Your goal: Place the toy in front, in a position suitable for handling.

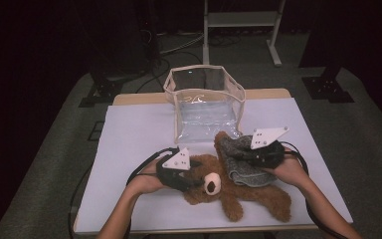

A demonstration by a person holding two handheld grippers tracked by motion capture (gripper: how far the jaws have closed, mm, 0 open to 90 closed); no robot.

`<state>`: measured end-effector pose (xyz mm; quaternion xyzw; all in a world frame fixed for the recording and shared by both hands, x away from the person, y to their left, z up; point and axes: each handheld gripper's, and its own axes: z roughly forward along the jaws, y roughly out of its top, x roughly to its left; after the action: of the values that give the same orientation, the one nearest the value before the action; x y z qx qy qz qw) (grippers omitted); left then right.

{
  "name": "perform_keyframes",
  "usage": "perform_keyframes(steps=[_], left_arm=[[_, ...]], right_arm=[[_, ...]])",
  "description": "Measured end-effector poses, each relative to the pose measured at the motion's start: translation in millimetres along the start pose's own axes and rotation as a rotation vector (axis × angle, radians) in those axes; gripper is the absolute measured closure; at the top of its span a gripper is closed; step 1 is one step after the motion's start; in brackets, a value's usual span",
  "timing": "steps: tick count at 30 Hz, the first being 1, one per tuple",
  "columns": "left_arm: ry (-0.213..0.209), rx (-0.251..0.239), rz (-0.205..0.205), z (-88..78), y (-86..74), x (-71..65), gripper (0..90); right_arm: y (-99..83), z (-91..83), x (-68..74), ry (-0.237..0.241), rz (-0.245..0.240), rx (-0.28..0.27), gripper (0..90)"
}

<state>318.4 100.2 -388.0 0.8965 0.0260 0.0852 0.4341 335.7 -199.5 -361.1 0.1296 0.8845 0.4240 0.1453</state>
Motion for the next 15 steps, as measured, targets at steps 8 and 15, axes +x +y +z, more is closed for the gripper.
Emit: perform_keyframes(steps=[8,15], left_arm=[[0.001,0.004,-0.004,0.5,1.1,0.4,42.7],[-0.003,0.015,0.001,0.1,2.1,0.3,42.5]], right_arm=[[-16.6,-27.4,-6.5,-0.024,0.046,-0.004,79.3],[8.8,-23.2,-4.7,-0.023,0.014,-0.065,79.3]])
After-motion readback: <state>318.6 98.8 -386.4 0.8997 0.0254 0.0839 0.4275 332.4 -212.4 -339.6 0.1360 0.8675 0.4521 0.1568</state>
